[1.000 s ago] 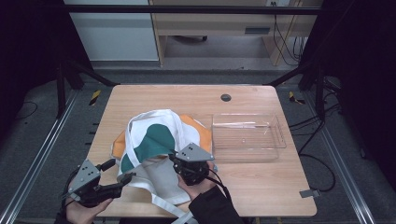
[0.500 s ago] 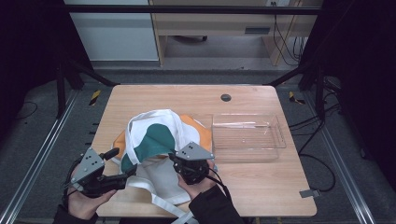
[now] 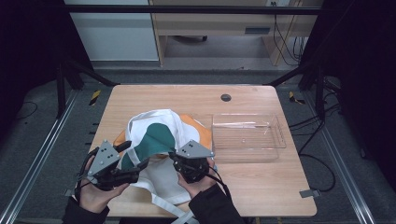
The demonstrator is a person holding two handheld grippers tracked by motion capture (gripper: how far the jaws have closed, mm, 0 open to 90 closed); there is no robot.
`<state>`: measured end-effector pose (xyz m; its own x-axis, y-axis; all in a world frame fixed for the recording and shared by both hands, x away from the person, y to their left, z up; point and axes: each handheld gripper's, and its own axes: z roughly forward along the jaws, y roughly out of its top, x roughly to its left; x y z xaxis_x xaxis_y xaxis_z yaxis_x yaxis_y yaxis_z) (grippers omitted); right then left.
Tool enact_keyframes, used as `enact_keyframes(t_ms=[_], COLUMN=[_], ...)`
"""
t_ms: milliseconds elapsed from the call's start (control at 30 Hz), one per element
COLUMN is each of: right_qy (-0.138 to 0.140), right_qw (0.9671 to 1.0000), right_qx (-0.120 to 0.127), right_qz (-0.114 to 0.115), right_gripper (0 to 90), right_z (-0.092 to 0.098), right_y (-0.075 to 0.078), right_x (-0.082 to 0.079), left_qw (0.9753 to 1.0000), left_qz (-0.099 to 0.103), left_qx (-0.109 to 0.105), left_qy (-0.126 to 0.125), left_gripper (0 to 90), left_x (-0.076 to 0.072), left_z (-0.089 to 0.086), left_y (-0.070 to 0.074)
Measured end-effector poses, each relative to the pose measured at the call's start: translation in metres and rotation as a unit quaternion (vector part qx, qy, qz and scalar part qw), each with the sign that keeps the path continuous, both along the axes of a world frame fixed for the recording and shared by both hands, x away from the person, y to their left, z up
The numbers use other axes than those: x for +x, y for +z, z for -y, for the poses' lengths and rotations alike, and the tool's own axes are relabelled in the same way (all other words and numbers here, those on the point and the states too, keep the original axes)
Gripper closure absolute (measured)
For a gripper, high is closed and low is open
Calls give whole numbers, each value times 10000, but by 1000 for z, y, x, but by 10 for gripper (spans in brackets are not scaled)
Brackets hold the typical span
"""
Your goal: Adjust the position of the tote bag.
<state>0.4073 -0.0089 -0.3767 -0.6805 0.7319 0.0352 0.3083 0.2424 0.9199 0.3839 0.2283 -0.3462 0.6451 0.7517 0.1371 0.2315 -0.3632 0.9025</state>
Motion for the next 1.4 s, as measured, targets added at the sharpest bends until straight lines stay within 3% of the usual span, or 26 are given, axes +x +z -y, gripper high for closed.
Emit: enact_keyframes(t_ms=[233, 400, 567, 733, 900, 1100, 1300, 1400], right_qy=[13, 21, 34, 20, 39, 97, 183, 228], right_qw=[10000, 10000, 10000, 9999, 9999, 9998, 9996, 9995], right_qx=[13, -20, -6, -61, -84, -169, -218, -225], right_qz=[12, 43, 54, 90, 61, 28, 51, 74], right_gripper=[875, 875, 875, 874, 873, 866, 793, 727], right_z=[0, -1, 0, -1, -2, -5, -5, -2], right_y=[1, 3, 4, 4, 3, 0, -4, -5], right_x=[1, 0, 0, -1, -1, -1, -1, -3], left_qw=[9998, 9991, 9979, 9974, 9972, 9966, 9978, 9977], left_qz=[-21, -101, -154, -157, -70, -122, -181, -180], left_qx=[185, 378, 497, 568, 577, 584, 298, 279], left_qy=[18, 190, 387, 418, 468, 569, 570, 589], left_gripper=[275, 342, 450, 576, 734, 835, 869, 871], left_x=[7, 7, 9, 7, 6, 9, 10, 11], left_z=[9, 18, 23, 28, 30, 31, 27, 27], left_y=[-6, -14, -19, -20, -20, -22, -24, -25])
